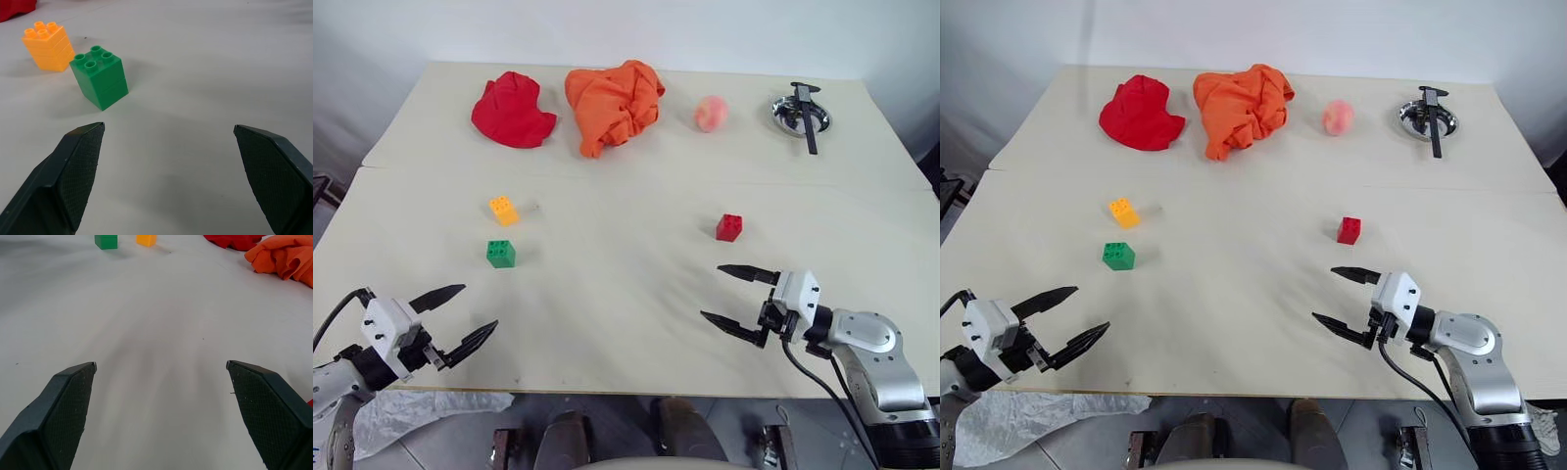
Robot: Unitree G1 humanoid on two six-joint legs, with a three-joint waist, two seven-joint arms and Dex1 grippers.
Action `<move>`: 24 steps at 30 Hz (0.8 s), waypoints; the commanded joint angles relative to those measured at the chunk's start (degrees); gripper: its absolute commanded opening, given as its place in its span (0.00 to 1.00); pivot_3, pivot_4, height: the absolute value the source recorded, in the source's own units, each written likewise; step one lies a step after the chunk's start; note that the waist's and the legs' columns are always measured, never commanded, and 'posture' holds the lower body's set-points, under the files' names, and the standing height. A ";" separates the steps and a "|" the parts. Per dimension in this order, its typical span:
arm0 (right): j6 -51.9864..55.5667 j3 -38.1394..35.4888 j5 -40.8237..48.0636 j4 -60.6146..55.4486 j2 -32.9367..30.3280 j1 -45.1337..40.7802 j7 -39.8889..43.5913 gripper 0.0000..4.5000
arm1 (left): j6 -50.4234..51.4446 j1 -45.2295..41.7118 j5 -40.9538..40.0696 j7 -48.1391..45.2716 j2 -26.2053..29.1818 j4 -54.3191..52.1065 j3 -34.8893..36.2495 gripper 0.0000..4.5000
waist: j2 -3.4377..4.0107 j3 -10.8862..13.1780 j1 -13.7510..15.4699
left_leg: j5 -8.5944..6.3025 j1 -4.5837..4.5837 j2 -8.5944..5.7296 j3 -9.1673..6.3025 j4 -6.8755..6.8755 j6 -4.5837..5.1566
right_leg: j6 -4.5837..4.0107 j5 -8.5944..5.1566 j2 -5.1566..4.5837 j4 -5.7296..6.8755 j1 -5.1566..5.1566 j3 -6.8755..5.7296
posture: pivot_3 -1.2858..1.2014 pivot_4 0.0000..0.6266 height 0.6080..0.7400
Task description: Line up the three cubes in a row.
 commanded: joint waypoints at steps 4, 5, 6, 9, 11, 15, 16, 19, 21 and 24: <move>0.23 -3.33 1.60 -3.53 -0.03 1.65 -3.01 0.99 | 5.10 -3.42 -7.33 0.77 -0.62 -7.04 -1.15 1.00 | -0.02 0.01 0.26 | 0.00 0.00 0.00 -0.02 0.00 0.00 | 0.00 0.00 -0.01 0.04 0.00 -0.01 | 0.52 0.24 1.00; 1.15 -4.99 2.43 -4.46 -0.07 2.53 -4.36 0.99 | 7.10 -4.36 -8.27 0.03 0.11 -8.15 -2.68 1.00 | -0.02 0.01 0.46 | 0.00 -0.02 0.00 -0.06 0.03 0.00 | 0.00 0.00 -0.02 0.05 0.00 -0.04 | 0.52 0.24 1.00; 2.40 -7.52 3.39 -5.48 -0.23 4.00 -6.18 0.99 | 8.25 -6.09 -7.92 0.17 0.34 -9.20 -4.79 1.00 | 0.01 0.02 0.69 | 0.00 -0.04 -0.02 -0.09 0.06 0.00 | 0.00 0.00 -0.05 0.07 0.01 -0.05 | 0.52 0.24 1.00; 6.22 -13.83 5.76 -7.82 -0.47 8.22 -10.61 0.99 | 8.52 -10.70 -6.79 0.03 -0.25 -11.19 -9.71 1.00 | 0.05 0.04 1.36 | -0.01 -0.05 -0.07 -0.08 0.11 0.00 | 0.00 0.00 -0.07 0.11 0.03 -0.04 | 0.52 0.24 1.00; 6.35 -17.39 5.40 -7.33 0.14 10.23 -13.24 0.99 | 9.26 -13.00 -6.72 -0.52 -0.44 -11.50 -12.34 1.00 | 0.03 0.03 1.39 | -0.03 -0.04 -0.04 -0.04 0.13 -0.03 | 0.01 0.00 0.00 0.09 0.03 -0.02 | 0.52 0.24 1.00; 6.11 -22.42 4.93 -4.18 1.68 12.88 -17.23 0.99 | 9.56 -17.13 -5.23 -2.93 0.41 -10.47 -17.39 1.00 | 0.06 0.04 1.01 | -0.02 0.01 0.02 0.09 0.13 -0.05 | 0.00 0.00 0.17 0.08 0.02 0.08 | 0.52 0.24 1.00; 5.55 -23.01 4.24 -3.36 1.94 13.43 -17.92 0.99 | 9.84 -18.34 -5.15 -3.28 0.32 -10.08 -18.47 1.00 | 0.07 0.05 0.88 | -0.02 0.04 0.01 0.13 0.14 -0.06 | 0.01 0.00 0.20 0.09 0.02 0.11 | 0.52 0.24 1.00; 9.12 -21.02 5.76 -5.97 2.60 11.45 -19.91 0.99 | 11.89 -20.20 -6.35 -4.22 -0.01 -9.52 -20.27 1.00 | 0.12 0.08 0.47 | -0.01 0.07 0.02 0.19 0.18 -0.07 | 0.01 0.00 0.23 0.20 0.01 0.17 | 0.52 0.24 1.00; 12.99 -18.76 6.85 -8.55 2.65 8.28 -21.78 0.99 | 12.01 -20.36 -6.04 -4.71 -0.07 -9.19 -20.50 1.00 | 0.21 0.14 -0.29 | -0.01 0.12 0.04 0.26 0.21 -0.07 | 0.02 0.01 0.23 0.29 0.01 0.27 | 0.52 0.24 1.00; 24.65 -13.60 6.22 -11.95 2.44 -0.83 -29.31 0.99 | 12.50 -20.18 -5.96 -4.79 -0.21 -8.96 -20.56 1.00 | 0.30 0.19 -1.22 | 0.03 0.17 0.06 0.37 0.30 -0.12 | 0.07 0.03 0.23 0.47 -0.05 0.43 | 0.52 0.24 1.00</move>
